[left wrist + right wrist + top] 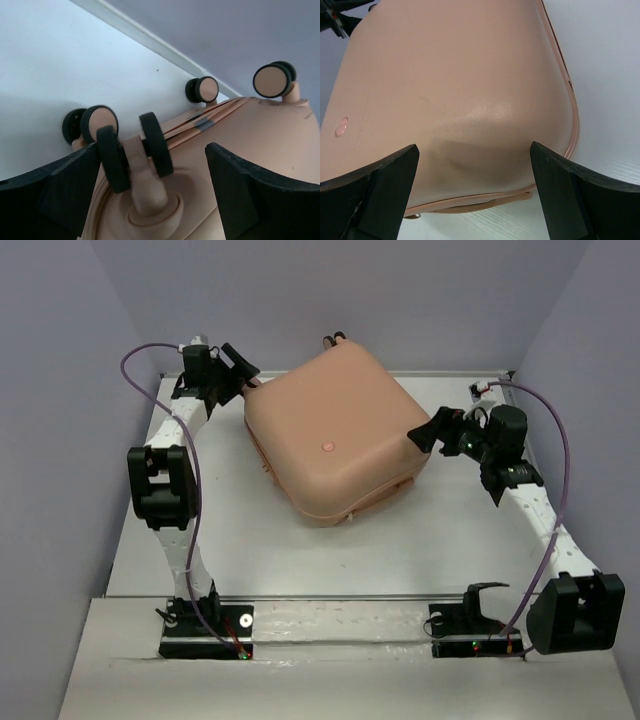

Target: Pack the luggage

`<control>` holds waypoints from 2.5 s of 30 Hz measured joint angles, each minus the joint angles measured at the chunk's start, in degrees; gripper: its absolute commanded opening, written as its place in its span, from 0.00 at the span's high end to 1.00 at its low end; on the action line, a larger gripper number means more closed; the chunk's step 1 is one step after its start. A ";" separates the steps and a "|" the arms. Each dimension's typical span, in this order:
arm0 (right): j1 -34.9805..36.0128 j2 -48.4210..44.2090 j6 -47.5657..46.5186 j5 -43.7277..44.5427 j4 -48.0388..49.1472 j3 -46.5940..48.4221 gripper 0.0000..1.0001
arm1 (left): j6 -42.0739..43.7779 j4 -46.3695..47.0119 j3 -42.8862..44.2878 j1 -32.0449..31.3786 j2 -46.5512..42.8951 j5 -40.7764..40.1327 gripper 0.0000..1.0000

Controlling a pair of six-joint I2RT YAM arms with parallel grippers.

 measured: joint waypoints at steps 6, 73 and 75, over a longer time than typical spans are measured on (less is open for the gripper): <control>0.11 -3.43 0.70 -0.66 2.60 -4.74 0.03 | -1.49 -0.52 6.40 0.02 5.70 2.01 0.06; 37.24 -15.37 0.04 6.80 -3.76 -17.18 0.43 | -12.72 2.69 3.02 4.63 1.81 7.65 0.94; 37.59 -14.38 0.35 8.90 -2.86 -19.54 0.42 | -12.68 2.64 3.23 4.63 2.12 7.78 0.94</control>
